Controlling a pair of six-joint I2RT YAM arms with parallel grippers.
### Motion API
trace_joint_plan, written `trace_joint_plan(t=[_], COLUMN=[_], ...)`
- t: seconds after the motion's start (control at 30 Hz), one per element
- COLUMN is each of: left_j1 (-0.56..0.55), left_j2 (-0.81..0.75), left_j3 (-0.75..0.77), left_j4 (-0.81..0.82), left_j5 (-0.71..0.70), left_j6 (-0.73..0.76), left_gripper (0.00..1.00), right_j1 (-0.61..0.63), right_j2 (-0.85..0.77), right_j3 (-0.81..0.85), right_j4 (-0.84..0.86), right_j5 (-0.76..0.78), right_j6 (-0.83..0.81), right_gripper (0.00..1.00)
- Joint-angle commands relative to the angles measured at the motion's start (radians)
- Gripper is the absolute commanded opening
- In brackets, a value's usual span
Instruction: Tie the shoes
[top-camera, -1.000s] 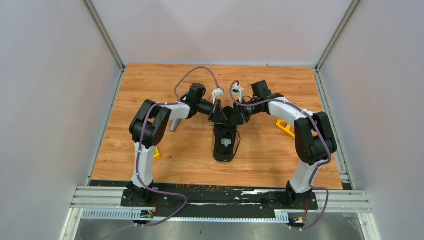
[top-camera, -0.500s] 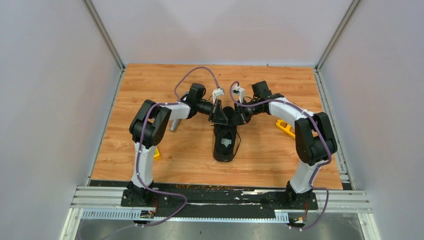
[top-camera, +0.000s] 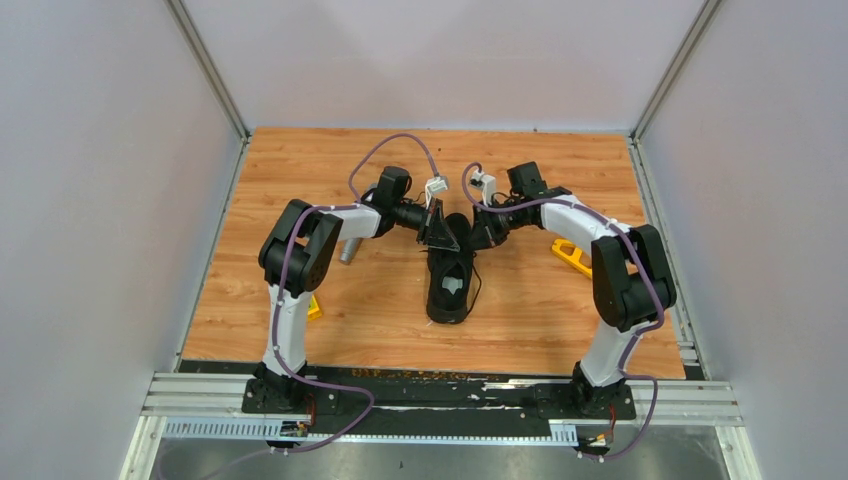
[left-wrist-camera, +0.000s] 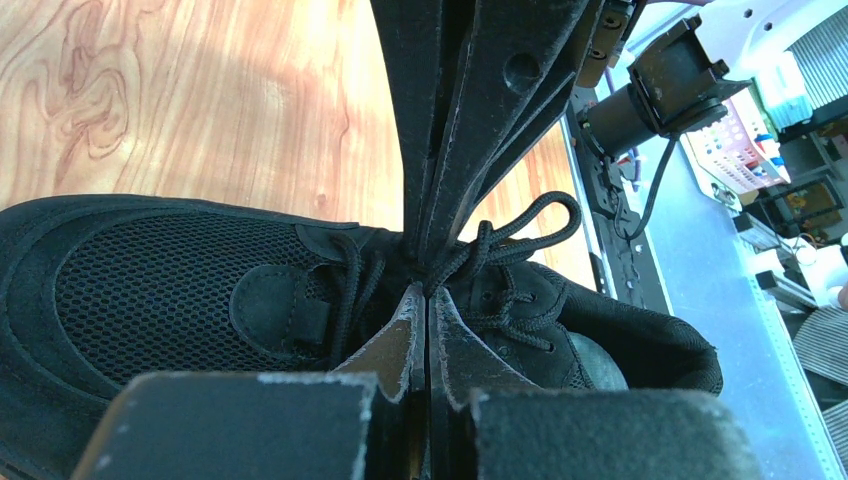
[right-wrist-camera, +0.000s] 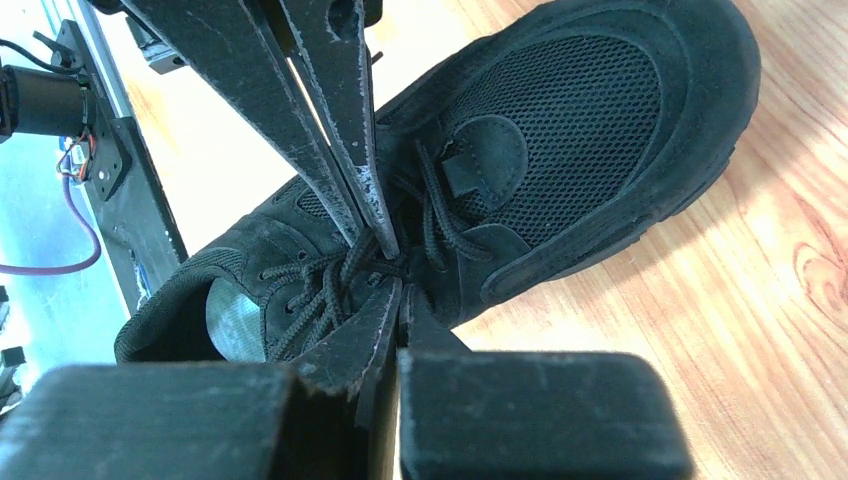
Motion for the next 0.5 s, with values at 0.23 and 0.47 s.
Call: trace_joint_plan(t=[0.23,0.47], left_j1=[-0.014,-0.014], left_j2=[-0.017,-0.021], left_j3=[0.012,0.008], left_j4=[0.004,-0.001], left_j5=[-0.026,-0.026], left_j6=[0.031,0.026], left_gripper=[0.0,0.0], right_j1=[-0.008,-0.009], right_j2=[-0.051,-0.073], right_j3=[-0.026,-0.024], right_j4=[0.037,0.087], right_j5=[-0.038,0.145], right_j6=[0.024,0.125], right_gripper=[0.0,0.0])
